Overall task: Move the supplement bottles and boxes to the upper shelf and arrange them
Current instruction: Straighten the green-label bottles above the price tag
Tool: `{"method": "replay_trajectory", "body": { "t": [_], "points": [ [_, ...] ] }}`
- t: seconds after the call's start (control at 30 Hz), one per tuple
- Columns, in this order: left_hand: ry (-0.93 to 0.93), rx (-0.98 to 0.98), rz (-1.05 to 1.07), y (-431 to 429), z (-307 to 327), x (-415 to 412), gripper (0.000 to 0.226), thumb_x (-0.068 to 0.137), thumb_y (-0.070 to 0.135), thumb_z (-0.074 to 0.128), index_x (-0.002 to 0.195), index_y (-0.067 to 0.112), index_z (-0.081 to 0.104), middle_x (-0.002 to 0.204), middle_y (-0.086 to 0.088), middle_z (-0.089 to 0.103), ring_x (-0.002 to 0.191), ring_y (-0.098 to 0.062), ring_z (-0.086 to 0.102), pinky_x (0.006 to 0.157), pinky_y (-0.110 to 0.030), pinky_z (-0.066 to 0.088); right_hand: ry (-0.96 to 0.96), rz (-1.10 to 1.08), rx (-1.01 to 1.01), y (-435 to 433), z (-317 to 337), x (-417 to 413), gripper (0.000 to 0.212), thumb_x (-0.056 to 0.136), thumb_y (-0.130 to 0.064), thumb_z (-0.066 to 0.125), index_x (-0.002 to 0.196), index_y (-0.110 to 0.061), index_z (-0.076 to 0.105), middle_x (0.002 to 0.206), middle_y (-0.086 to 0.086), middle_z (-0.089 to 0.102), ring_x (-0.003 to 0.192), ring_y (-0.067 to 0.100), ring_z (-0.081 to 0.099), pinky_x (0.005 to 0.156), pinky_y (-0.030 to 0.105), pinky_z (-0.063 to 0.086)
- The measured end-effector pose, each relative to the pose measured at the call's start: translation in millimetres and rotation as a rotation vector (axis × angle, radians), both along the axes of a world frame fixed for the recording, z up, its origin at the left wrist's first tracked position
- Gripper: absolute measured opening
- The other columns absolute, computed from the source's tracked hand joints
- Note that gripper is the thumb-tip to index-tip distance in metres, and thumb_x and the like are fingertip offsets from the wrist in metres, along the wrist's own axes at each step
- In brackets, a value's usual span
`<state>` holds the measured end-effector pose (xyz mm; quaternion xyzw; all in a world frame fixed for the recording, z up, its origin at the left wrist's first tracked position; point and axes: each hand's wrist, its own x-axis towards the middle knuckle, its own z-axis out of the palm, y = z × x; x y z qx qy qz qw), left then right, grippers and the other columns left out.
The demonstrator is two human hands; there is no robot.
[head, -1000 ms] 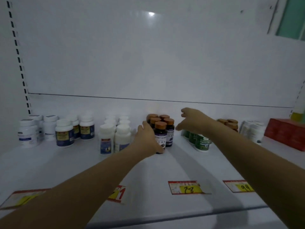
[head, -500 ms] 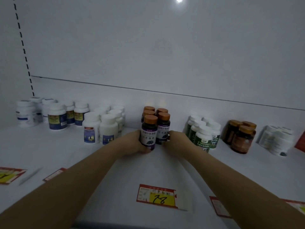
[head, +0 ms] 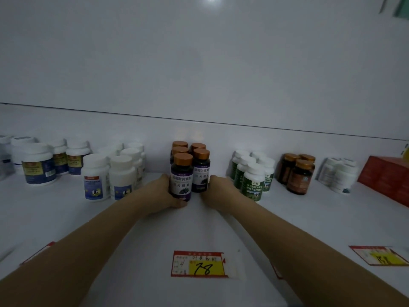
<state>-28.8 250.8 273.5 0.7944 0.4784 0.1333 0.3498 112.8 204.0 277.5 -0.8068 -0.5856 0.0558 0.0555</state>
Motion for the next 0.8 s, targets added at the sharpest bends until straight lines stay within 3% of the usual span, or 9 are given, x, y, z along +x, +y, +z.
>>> {"method": "replay_trajectory", "body": {
  "t": [0.1, 0.2, 0.27, 0.33, 0.4, 0.47, 0.53, 0.7, 0.8],
  "points": [
    [0.110, 0.070, 0.068, -12, 10, 3, 0.093, 0.074, 0.027, 0.077, 0.145, 0.005, 0.021, 0.144, -0.011, 0.042, 0.130, -0.026, 0.045, 0.104, -0.031, 0.039, 0.053, 0.014, -0.011, -18, 16, -7, 0.035, 0.095, -0.023, 0.048, 0.125, -0.006, 0.052, 0.126, 0.014, 0.058, 0.114, 0.028, 0.056, 0.089, 0.028, 0.044],
    [0.181, 0.268, 0.150, -30, 30, 10, 0.117, 0.072, 0.028, 0.079, 0.146, -0.005, -0.005, 0.154, -0.019, 0.017, 0.141, -0.030, 0.026, 0.113, -0.036, 0.028, 0.126, 0.057, 0.042, -43, 48, -11, 0.036, 0.096, -0.018, 0.050, 0.126, 0.002, 0.051, 0.128, 0.017, 0.056, 0.118, 0.029, 0.054, 0.095, 0.030, 0.044],
    [0.041, 0.379, 0.150, -42, 48, 18, 0.126, 0.071, 0.040, 0.077, 0.146, -0.003, -0.015, 0.158, -0.019, -0.006, 0.147, -0.031, 0.000, 0.119, -0.039, 0.009, 0.149, 0.057, 0.151, -52, 71, -11, 0.036, 0.095, -0.015, 0.050, 0.126, 0.004, 0.051, 0.129, 0.018, 0.056, 0.119, 0.029, 0.054, 0.096, 0.031, 0.044],
    [-0.169, 0.448, 0.105, -52, 65, 31, 0.132, 0.066, 0.061, 0.070, 0.147, 0.000, -0.013, 0.158, -0.017, -0.012, 0.147, -0.031, -0.009, 0.120, -0.039, -0.002, 0.193, 0.032, 0.297, -58, 90, -4, 0.040, 0.092, -0.017, 0.054, 0.127, 0.003, 0.050, 0.129, 0.016, 0.057, 0.118, 0.028, 0.054, 0.096, 0.031, 0.044],
    [-0.151, 0.552, 0.102, -67, 78, 48, 0.128, 0.071, 0.043, 0.076, 0.146, 0.004, -0.019, 0.158, -0.011, -0.017, 0.147, -0.025, -0.014, 0.117, -0.034, -0.003, 0.222, 0.022, 0.438, -67, 107, 12, 0.043, 0.091, -0.013, 0.054, 0.131, 0.000, 0.046, 0.132, 0.013, 0.055, 0.119, 0.026, 0.053, 0.094, 0.028, 0.043],
    [-0.099, 0.483, 0.071, -80, 85, 62, 0.128, 0.071, 0.032, 0.079, 0.146, 0.006, -0.021, 0.159, -0.011, -0.010, 0.148, -0.025, -0.004, 0.119, -0.035, 0.005, 0.225, -0.002, 0.525, -80, 116, 35, 0.050, 0.090, -0.006, 0.050, 0.138, -0.003, 0.039, 0.136, 0.012, 0.051, 0.121, 0.024, 0.052, 0.088, 0.022, 0.040],
    [0.013, 0.421, 0.051, -93, 80, 76, 0.124, 0.071, 0.039, 0.078, 0.148, 0.002, -0.011, 0.157, -0.017, 0.007, 0.145, -0.029, 0.013, 0.117, -0.037, 0.018, 0.216, -0.051, 0.522, -93, 112, 63, 0.054, 0.089, -0.003, 0.047, 0.142, -0.003, 0.034, 0.139, 0.014, 0.048, 0.122, 0.026, 0.050, 0.088, 0.023, 0.041],
    [0.003, 0.155, 0.034, -103, 49, 118, 0.119, 0.069, 0.032, 0.081, 0.149, 0.002, -0.003, 0.157, -0.015, 0.012, 0.142, -0.029, 0.023, 0.113, -0.037, 0.030, 0.181, -0.095, 0.259, -111, 67, 121, 0.046, 0.094, -0.009, 0.046, 0.138, 0.001, 0.036, 0.138, 0.019, 0.048, 0.121, 0.031, 0.051, 0.098, 0.035, 0.044],
    [-0.029, 0.061, 0.063, -99, 34, 142, 0.105, 0.071, 0.023, 0.080, 0.147, 0.006, 0.009, 0.151, -0.012, 0.030, 0.134, -0.026, 0.038, 0.104, -0.032, 0.038, 0.161, -0.022, 0.145, -109, 42, 143, 0.046, 0.097, -0.015, 0.045, 0.138, 0.004, 0.036, 0.140, 0.019, 0.046, 0.125, 0.031, 0.048, 0.102, 0.034, 0.041]
  ]
}}
